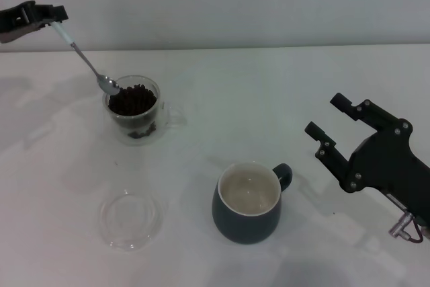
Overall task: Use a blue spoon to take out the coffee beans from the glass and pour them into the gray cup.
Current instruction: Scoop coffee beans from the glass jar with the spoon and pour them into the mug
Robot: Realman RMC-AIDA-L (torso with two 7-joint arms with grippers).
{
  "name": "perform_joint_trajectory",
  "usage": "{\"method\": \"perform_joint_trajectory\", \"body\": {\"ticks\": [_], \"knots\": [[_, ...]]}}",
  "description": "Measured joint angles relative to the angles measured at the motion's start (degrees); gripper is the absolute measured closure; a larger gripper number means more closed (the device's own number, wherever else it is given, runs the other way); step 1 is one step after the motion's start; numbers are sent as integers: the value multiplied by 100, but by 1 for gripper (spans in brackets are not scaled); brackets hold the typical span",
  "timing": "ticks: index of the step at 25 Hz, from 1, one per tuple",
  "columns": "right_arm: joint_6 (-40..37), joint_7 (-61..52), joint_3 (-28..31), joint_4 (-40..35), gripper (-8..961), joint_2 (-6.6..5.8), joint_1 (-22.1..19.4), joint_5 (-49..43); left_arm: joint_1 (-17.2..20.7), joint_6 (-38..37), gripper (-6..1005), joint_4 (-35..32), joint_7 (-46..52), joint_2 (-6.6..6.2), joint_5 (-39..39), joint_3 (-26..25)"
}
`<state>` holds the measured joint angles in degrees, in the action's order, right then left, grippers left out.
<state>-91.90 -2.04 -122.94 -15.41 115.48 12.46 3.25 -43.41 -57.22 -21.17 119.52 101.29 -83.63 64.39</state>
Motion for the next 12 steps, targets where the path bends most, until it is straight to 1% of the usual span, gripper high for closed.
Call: {"method": "perform_joint_trajectory", "body": {"ticks": [6, 12], "knots": [[5, -23, 1, 26, 454, 0, -7, 0, -8, 46, 868, -20, -173, 103, -33, 4], [69, -24, -7, 25, 454, 0, -2, 0, -15, 301, 868, -264, -225, 291, -489, -2]]}}
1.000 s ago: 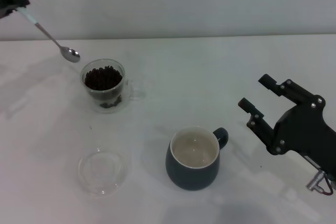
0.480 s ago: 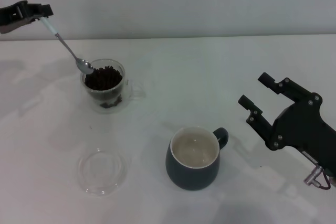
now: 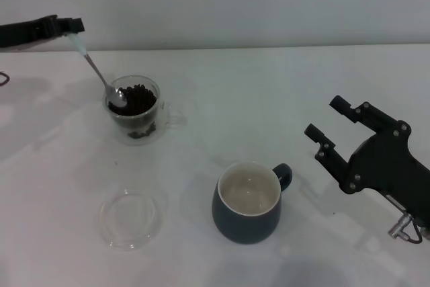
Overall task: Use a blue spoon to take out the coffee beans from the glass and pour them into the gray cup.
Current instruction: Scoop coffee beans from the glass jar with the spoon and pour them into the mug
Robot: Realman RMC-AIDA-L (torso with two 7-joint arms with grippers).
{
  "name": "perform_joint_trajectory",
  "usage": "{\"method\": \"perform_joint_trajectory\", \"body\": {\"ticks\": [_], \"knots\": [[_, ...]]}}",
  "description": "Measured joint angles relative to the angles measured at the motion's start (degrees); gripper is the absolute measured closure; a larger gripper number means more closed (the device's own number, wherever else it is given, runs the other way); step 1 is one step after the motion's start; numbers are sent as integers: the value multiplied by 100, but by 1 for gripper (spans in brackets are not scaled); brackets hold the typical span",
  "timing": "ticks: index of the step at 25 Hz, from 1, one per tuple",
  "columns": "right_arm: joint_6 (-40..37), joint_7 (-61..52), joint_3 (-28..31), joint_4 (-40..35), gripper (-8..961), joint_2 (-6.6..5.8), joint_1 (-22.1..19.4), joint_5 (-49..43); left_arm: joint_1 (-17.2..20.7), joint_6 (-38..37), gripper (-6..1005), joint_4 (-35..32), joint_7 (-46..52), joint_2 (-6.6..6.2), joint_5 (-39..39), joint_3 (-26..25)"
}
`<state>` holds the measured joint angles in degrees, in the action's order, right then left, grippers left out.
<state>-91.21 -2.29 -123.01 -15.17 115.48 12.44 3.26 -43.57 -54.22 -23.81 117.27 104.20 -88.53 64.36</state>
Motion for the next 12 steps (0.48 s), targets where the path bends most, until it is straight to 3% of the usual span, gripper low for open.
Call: {"method": "perform_joint_trajectory", "body": {"ticks": [12], "knots": [[117, -147, 11, -35, 455, 0, -3, 0, -72, 309, 868, -45, -209, 132, -103, 0]]}}
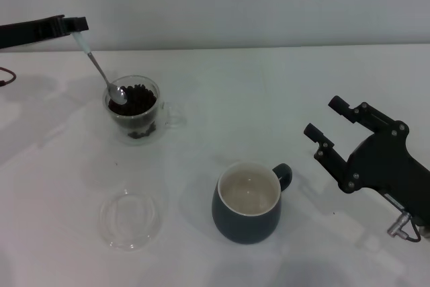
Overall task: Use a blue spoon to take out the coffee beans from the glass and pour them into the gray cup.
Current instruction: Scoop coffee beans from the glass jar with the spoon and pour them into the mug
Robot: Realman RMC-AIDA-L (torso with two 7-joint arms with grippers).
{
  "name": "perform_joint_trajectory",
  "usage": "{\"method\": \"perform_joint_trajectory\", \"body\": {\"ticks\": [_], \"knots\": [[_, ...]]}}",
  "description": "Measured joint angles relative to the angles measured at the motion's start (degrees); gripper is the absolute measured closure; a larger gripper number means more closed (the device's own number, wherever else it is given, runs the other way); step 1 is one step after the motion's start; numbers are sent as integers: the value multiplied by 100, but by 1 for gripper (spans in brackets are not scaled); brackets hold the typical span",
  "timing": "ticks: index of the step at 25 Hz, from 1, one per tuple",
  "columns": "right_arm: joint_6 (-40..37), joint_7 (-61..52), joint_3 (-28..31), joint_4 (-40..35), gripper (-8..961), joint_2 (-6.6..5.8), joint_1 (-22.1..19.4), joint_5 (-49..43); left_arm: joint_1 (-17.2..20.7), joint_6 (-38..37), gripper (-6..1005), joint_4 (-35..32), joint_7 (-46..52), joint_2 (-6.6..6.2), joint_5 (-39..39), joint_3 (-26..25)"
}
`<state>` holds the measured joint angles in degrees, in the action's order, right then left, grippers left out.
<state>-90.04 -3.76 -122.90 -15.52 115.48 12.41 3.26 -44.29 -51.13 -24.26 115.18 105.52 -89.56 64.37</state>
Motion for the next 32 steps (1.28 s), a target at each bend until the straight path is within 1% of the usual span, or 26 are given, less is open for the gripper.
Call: {"method": "perform_joint_trajectory", "body": {"ticks": [2, 5, 13, 16, 21, 32], "knots": [[40, -10, 4, -2, 455, 0, 4, 2, -7, 26, 868, 0, -1, 15, 0, 3], [63, -11, 7, -8, 455, 0, 5, 12, -20, 108, 868, 0, -8, 73, -29, 4], [77, -11, 29, -13, 456, 0, 16, 26, 6, 165, 868, 49, 33, 297, -89, -3], [84, -11, 40, -13, 456, 0, 16, 26, 60, 165, 867, 53, 52, 349, -67, -32], [118, -11, 41, -4, 456, 0, 16, 26, 190, 164, 867, 62, 167, 364, 107, -53], [119, -11, 39, 16, 456, -8, 16, 26, 664, 48, 867, 88, 510, 377, 781, -56]]}}
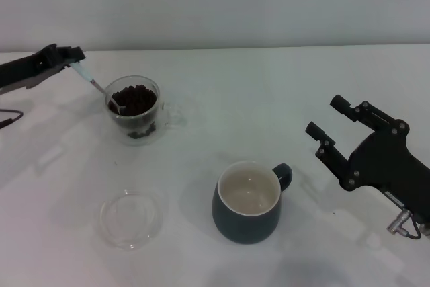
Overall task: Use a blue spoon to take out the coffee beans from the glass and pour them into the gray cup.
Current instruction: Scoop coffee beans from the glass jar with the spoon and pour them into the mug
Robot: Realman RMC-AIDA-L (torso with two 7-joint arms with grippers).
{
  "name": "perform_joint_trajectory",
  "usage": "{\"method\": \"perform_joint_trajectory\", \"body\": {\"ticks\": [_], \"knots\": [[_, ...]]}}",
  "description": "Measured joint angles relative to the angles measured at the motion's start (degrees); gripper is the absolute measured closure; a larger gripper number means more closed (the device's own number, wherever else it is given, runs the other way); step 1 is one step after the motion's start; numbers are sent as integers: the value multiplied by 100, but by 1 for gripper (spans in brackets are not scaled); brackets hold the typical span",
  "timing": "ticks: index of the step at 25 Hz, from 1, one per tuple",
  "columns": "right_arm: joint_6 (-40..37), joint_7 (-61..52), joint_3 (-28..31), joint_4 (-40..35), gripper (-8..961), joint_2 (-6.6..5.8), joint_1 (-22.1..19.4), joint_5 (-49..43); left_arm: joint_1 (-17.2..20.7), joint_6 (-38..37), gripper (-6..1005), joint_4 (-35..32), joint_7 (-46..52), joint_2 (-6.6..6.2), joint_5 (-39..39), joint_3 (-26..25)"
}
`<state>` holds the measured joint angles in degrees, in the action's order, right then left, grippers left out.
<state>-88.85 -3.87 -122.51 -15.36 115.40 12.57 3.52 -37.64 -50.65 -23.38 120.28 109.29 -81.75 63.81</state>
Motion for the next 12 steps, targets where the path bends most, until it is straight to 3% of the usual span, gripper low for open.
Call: {"method": "perform_joint_trajectory", "body": {"ticks": [12], "knots": [[146, 0, -1, -29, 457, -1, 8, -25, 387, -313, 867, 298, 92, 13, 1180, -9]]}}
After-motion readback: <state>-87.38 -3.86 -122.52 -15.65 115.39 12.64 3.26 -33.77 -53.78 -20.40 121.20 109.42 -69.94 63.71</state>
